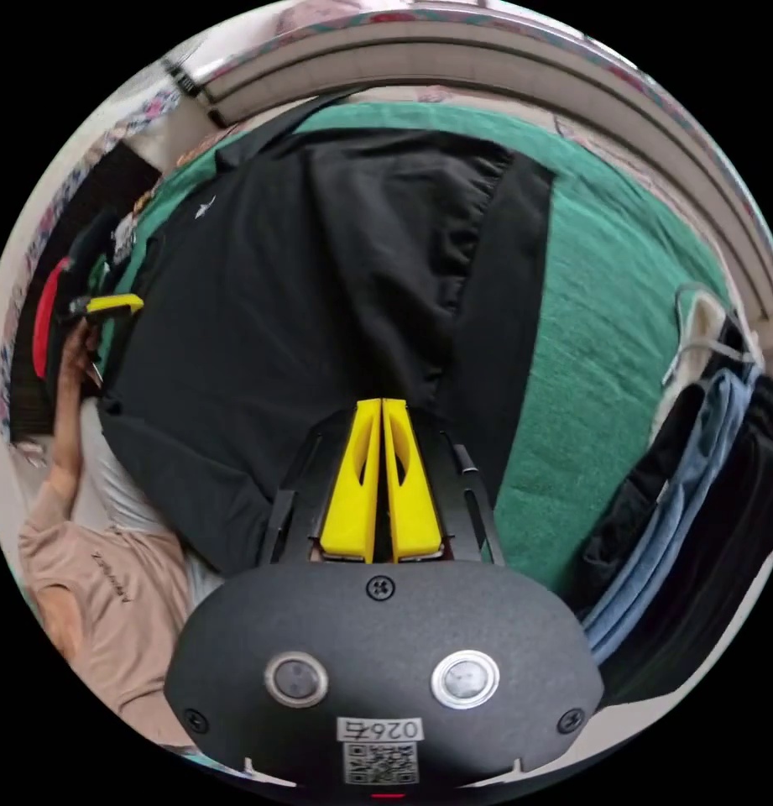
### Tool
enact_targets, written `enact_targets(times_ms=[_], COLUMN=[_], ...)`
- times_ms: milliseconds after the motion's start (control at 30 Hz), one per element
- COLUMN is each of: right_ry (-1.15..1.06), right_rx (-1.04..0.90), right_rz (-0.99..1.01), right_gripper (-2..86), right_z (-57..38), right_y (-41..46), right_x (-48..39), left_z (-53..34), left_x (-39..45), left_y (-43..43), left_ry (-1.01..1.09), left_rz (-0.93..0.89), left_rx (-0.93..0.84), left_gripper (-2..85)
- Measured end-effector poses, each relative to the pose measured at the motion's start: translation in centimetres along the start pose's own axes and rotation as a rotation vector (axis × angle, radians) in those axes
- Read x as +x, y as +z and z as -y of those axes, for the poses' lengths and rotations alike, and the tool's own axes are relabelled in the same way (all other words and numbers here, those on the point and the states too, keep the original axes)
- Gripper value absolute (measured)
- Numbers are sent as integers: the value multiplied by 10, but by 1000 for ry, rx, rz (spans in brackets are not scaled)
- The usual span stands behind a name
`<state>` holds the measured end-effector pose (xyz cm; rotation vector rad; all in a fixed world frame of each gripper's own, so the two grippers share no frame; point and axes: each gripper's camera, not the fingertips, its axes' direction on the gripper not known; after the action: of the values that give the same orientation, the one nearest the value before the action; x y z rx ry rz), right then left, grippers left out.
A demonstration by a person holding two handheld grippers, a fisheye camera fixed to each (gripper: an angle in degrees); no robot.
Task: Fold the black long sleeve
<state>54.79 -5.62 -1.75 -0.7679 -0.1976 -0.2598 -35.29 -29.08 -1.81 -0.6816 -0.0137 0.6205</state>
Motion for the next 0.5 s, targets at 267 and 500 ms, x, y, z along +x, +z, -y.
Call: enact_targets(times_ms=[267,500], right_ry=[239,52], right_rx=[235,494], right_rz=[-69,244], right_gripper=[-5,95], right_z=[-93,-182], right_y=[-55,-110], right_x=[89,77], left_z=[-14,-32], left_x=[46,116], left_y=[-22,-31], left_ry=[130,377], left_rz=[81,-71], left_rx=[301,582], left_gripper=[-9,21])
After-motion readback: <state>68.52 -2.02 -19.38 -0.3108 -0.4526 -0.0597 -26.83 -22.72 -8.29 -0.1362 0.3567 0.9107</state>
